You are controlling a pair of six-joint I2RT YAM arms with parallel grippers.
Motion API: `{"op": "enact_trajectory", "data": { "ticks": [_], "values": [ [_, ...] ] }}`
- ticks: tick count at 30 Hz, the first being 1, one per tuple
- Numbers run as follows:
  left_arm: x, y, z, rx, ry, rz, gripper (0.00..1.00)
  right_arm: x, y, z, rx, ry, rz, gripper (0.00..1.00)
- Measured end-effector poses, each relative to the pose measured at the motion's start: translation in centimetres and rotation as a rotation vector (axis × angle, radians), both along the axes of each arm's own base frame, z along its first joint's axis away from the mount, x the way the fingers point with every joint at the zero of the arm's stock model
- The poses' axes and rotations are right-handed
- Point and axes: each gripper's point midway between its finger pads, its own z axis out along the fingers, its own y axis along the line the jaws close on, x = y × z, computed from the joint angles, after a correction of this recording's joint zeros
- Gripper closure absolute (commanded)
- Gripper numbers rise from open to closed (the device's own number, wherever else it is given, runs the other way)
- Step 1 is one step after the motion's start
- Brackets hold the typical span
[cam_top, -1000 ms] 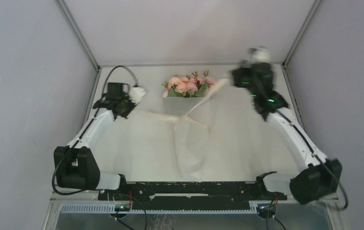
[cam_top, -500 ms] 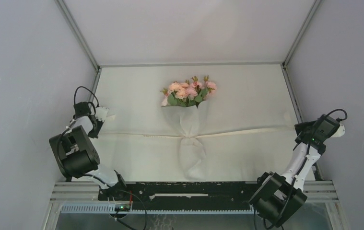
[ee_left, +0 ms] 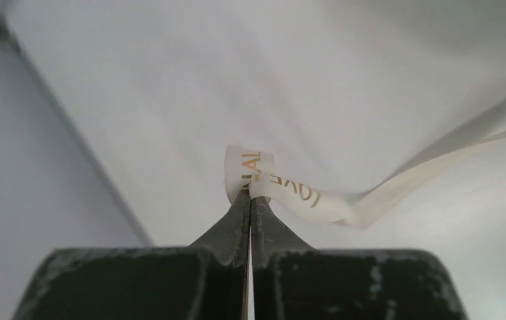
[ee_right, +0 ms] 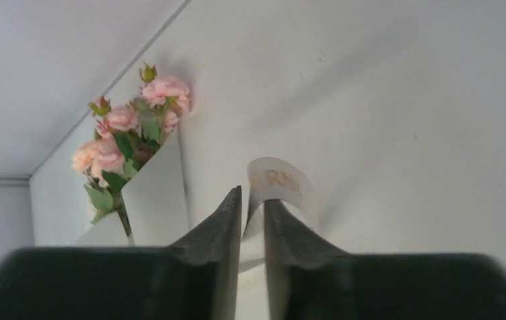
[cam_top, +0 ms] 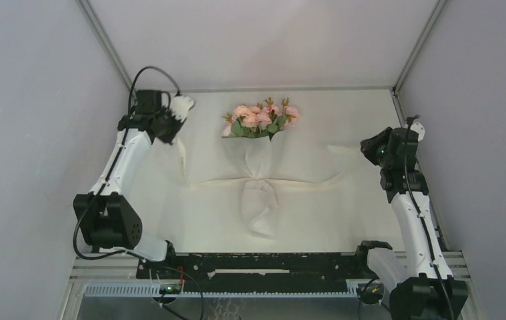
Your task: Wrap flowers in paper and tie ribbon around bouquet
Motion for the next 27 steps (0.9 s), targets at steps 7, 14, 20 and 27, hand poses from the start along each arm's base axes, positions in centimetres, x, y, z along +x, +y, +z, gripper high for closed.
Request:
{"op": "enact_trajectory", "data": {
  "ticks": [7,14,20,27],
  "values": [
    [-4.1,-19.2,19.2,-0.378,-0.303,-0.490,1.00,-2.2,-0.3,-1.8,-0.044,0.238,-0.062,0.00],
    [-12.8,-21.8,29.1,-0.607,-0.417,-0.648,1.00,-2.7,9.3,1.0,-0.117,0.038,0.369,0.00],
    [-14.6,-21.8,28.2,-0.644,-0.338,-0.631,1.00,-10.7,30.7,6.2,-0.292,-0.511,1.255,0.00],
    [-14.8,-21.3,27.3,-0.639,-0.295,-0.587,1.00,-8.6,40.9,-0.2,-0.389,-0.588,1.462,0.00]
  ]
}}
